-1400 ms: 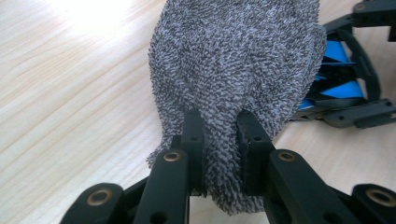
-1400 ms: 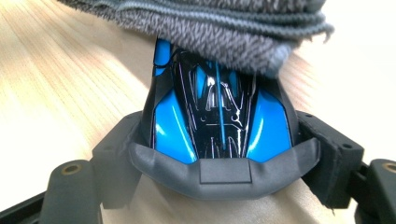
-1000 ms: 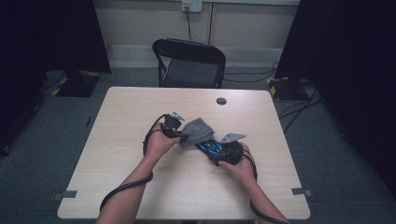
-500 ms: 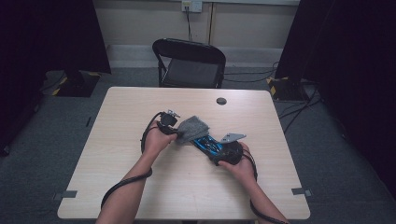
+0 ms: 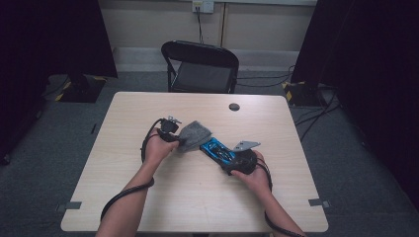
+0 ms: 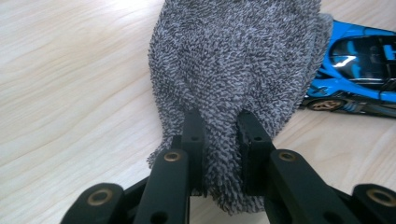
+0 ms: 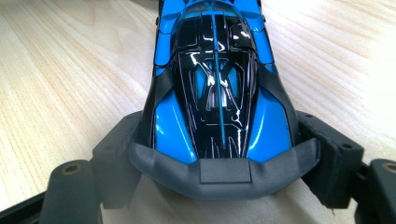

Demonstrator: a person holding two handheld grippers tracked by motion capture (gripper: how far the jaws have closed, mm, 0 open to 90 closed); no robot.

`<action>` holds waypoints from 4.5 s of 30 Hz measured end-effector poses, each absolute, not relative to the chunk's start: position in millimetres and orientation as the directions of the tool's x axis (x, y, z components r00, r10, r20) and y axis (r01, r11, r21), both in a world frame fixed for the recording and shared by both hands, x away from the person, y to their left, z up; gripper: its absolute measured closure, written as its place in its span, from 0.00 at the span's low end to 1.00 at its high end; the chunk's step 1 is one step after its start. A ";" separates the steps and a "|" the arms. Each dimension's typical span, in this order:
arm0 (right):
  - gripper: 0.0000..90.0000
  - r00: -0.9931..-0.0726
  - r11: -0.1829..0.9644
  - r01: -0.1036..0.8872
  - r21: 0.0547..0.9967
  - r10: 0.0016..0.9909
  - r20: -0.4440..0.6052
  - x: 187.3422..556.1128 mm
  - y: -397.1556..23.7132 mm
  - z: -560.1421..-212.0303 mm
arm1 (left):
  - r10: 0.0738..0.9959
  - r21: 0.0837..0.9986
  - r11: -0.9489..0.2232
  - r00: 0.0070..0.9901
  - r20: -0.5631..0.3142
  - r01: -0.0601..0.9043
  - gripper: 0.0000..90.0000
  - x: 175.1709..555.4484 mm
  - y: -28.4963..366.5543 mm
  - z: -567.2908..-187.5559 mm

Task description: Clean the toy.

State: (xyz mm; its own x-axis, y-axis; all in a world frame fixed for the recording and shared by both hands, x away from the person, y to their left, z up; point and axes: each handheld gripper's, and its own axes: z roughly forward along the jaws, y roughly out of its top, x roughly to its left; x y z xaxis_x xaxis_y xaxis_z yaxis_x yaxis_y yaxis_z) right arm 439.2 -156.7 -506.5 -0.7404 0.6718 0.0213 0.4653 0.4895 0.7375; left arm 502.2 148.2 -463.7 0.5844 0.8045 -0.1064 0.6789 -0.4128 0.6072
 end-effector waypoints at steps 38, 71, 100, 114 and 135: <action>0.26 -0.740 0.490 0.465 0.737 0.672 0.021 439.2 -156.7 -506.5 | 0.691 0.718 -0.427 0.711 -0.134 0.550 0.85 461.1 130.6 -405.1; 0.26 -0.741 0.490 0.465 0.737 0.672 0.021 439.2 -156.8 -506.5 | 0.566 0.691 -0.538 0.814 -0.129 0.484 0.84 434.2 73.2 -434.1; 0.26 -0.741 0.490 0.465 0.737 0.671 0.021 439.3 -156.8 -506.5 | 0.581 0.640 -0.582 0.807 -0.104 0.502 0.84 450.5 61.9 -449.6; 0.26 -0.741 0.490 0.465 0.737 0.672 0.021 439.3 -156.8 -506.5 | 0.612 0.635 -0.567 0.784 -0.101 0.525 0.84 459.4 68.5 -449.7; 0.26 -0.741 0.490 0.466 0.737 0.672 0.022 439.3 -156.8 -506.5 | 0.673 0.626 -0.525 0.732 -0.110 0.577 0.84 476.7 82.5 -452.5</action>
